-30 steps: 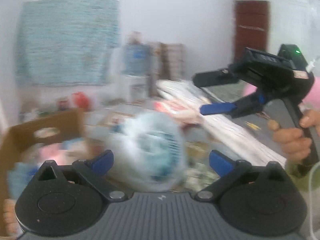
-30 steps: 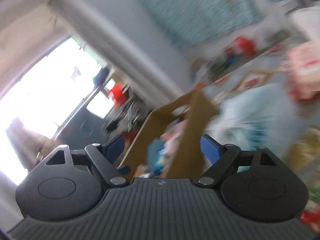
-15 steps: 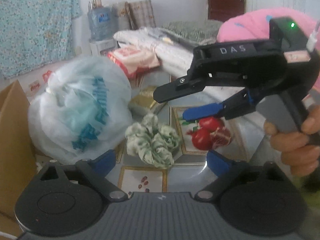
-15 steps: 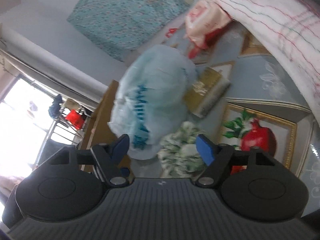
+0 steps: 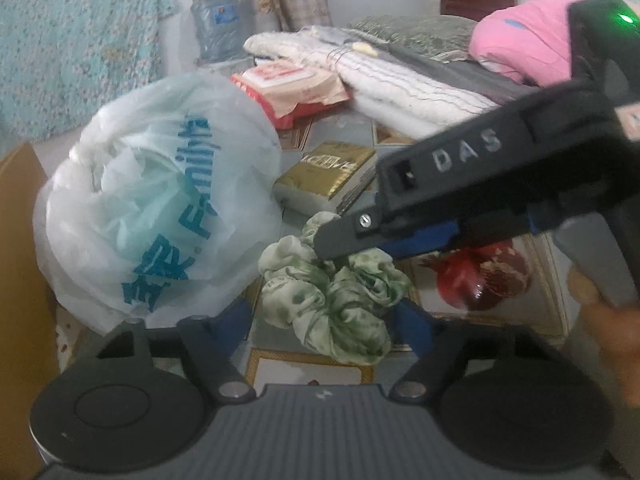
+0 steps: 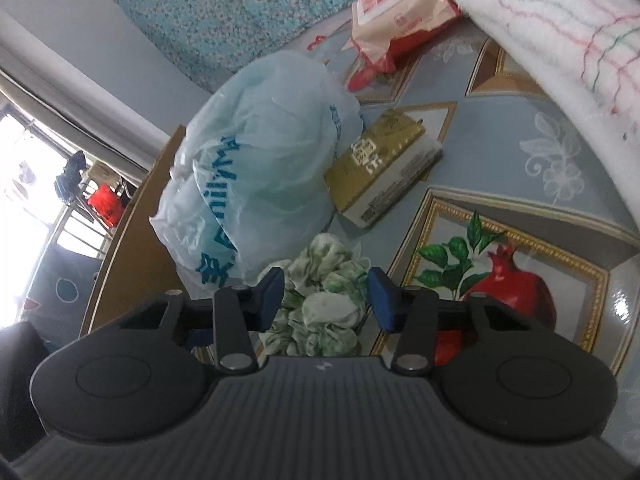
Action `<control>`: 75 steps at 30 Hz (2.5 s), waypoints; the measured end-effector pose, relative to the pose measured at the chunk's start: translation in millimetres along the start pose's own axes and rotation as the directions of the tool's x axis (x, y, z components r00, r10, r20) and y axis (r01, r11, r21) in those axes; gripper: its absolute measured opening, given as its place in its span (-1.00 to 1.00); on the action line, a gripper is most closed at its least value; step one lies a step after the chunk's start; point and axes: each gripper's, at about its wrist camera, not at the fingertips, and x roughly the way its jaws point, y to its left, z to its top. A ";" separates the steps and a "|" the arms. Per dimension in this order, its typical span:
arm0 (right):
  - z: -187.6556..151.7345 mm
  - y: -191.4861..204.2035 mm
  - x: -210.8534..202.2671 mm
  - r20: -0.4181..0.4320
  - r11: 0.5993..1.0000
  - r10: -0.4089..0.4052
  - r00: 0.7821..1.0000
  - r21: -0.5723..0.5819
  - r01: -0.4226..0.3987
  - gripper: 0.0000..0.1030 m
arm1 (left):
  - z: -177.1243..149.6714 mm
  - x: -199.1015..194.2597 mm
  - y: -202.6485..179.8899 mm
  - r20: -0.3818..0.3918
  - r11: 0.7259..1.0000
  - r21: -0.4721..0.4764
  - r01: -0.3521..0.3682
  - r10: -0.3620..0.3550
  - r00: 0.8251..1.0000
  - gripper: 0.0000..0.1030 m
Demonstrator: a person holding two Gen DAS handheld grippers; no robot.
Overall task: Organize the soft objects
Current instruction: 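Grasp the green floral scrunchie with the right tool, then lift the scrunchie and carry it into the cardboard box with the right tool, then open the right tool to release the scrunchie into the box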
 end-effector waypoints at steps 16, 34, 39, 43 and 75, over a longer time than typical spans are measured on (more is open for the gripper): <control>-10.2 9.7 -24.3 0.026 0.994 0.099 0.995 0.035 -0.100 -0.46 | 10.1 -29.8 0.0 0.073 0.998 -0.021 0.054 -0.052 0.996 -0.17; 31.6 189.6 -11.3 -0.091 0.871 0.409 0.908 -0.257 -0.419 -0.42 | 14.5 -175.9 86.5 0.292 0.972 -0.159 -0.175 0.216 0.932 -0.16; 37.0 257.2 47.7 -0.293 0.819 0.423 0.858 -0.282 -0.500 -0.40 | 1.4 -198.7 146.0 0.211 0.935 -0.286 -0.208 0.274 0.938 -0.15; 29.6 302.0 92.3 -0.436 0.806 0.329 0.838 -0.333 -0.490 -0.40 | -13.4 -197.1 190.4 0.108 0.905 -0.369 -0.210 0.266 0.958 -0.14; -15.1 346.8 212.2 -0.623 0.750 -0.102 0.775 -0.560 -0.351 0.39 | -65.4 -154.3 250.5 -0.114 0.887 -0.427 -0.175 0.139 0.984 0.40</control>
